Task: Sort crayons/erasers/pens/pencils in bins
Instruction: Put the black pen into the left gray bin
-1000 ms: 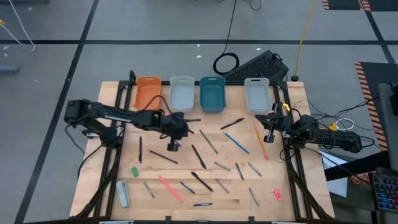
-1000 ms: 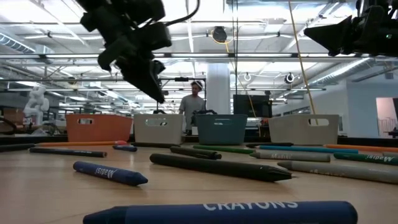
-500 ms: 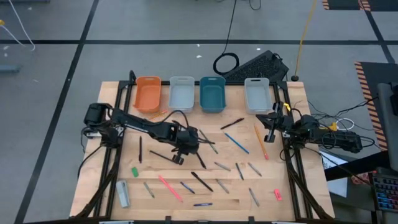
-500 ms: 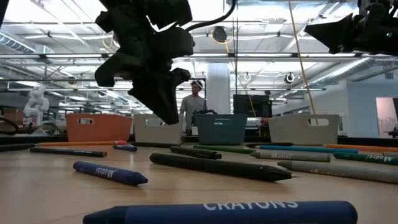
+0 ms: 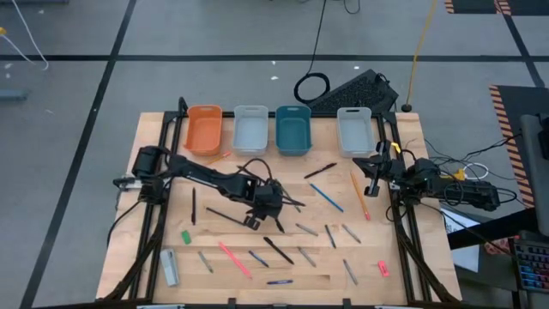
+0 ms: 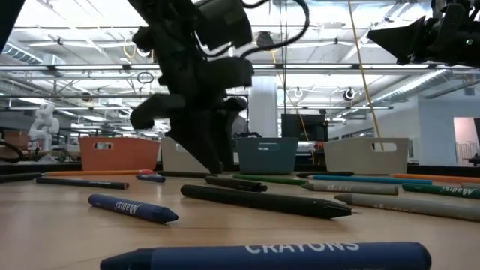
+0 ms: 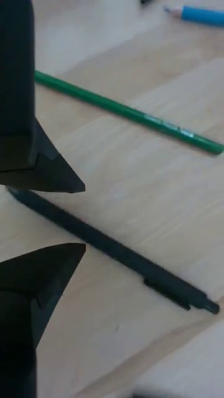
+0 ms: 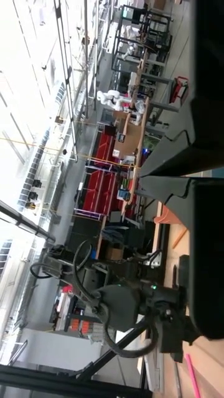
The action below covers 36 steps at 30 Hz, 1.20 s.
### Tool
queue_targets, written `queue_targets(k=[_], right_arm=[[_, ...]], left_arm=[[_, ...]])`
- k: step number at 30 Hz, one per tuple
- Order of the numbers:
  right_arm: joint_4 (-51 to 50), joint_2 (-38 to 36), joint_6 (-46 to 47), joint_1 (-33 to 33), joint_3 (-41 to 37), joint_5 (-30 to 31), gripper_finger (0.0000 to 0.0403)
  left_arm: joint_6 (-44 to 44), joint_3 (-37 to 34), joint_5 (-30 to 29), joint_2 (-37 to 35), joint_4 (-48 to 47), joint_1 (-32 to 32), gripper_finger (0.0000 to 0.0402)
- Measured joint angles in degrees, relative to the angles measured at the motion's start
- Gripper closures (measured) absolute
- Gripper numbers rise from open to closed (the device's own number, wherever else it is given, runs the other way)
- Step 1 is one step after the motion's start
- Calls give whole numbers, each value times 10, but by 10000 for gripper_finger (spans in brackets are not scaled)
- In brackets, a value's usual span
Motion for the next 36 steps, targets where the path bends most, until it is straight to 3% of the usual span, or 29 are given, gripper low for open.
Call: queue_targets(k=[12,24,36], right_arm=[[1,3,4,0,0,-1,403],[1,3,4,0,0,-1,403],[1,3,4,0,0,-1,403]], left_arm=[[7,1,21,17,-29,12,256],[-9,2,30,15,-105,18,327],[-68,0,40,15,-111,21,329]])
